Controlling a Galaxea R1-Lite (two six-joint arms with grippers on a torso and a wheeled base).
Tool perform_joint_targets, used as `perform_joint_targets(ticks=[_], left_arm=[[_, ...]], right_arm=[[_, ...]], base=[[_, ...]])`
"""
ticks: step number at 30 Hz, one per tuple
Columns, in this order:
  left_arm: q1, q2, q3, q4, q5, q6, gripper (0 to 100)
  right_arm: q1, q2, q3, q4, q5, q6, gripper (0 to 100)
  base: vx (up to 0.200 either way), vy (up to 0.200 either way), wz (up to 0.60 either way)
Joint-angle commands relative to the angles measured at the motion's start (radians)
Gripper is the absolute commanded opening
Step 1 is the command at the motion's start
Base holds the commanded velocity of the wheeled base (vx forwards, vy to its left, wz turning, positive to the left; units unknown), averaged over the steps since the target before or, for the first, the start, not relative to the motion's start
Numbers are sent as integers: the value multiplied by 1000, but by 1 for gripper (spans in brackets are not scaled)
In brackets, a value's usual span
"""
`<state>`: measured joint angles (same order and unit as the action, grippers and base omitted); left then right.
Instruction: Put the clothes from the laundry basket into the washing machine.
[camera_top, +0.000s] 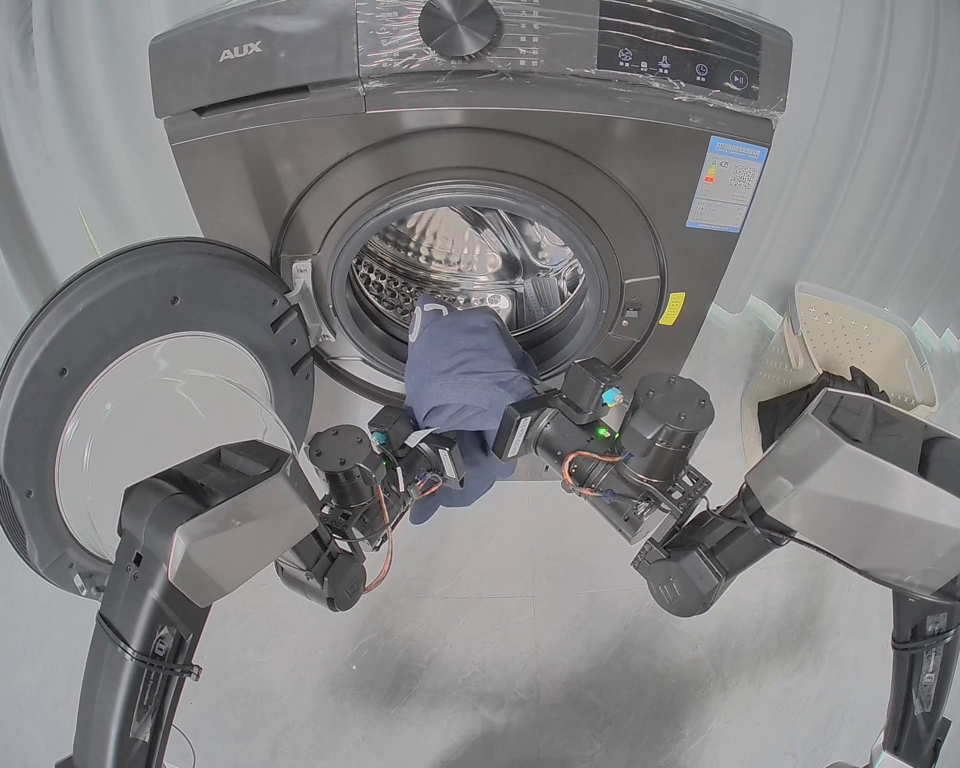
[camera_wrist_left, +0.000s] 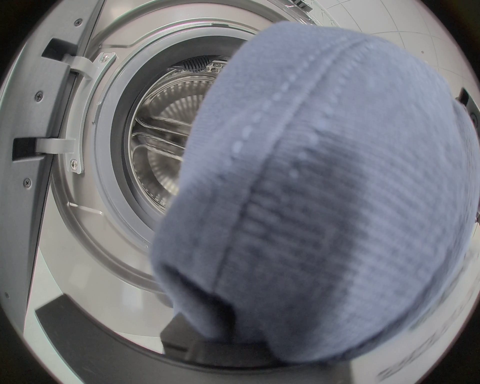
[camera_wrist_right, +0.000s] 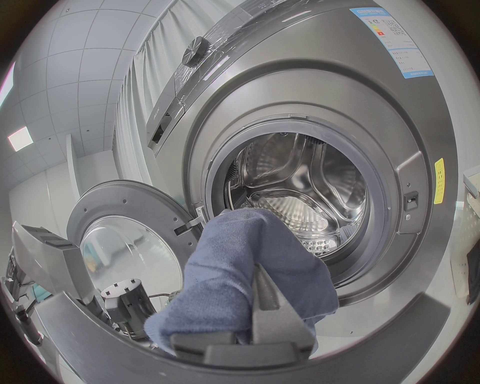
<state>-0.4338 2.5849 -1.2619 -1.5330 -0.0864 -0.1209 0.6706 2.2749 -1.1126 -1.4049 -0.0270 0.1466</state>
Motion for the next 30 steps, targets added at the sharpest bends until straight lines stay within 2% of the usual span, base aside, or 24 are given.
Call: perform_joint_targets(ticks=[1,5,8,20,21,26,30], left_arm=[[0,-40,30,-12,-1,-3,0],[0,-91,76,-13,-1,-25,0],[0,-131,107,-13,-1,-33,0],[-5,-160,139,-15,11,-31,0],[-5,-160,138,-15,11,-31,0],[-5,-164,136,-16,11,-33,0],[0,-201,167,-16,10,-33,0]], right_arm=[[-19,2,13,6,-4,11,0],[-39,23,22,7,-33,28,0],[-43,43,31,3,-33,33,0],[-8,77,22,-9,-33,34,0],[-8,77,23,-9,-33,34,100],[-6,67,57,-8,-28,30,100],[-9,17,158,-9,4,5,100]], base=[[0,0,0],[0,0,0],[0,0,0],[0,0,0],[0,0,0],[0,0,0],[0,0,0]])
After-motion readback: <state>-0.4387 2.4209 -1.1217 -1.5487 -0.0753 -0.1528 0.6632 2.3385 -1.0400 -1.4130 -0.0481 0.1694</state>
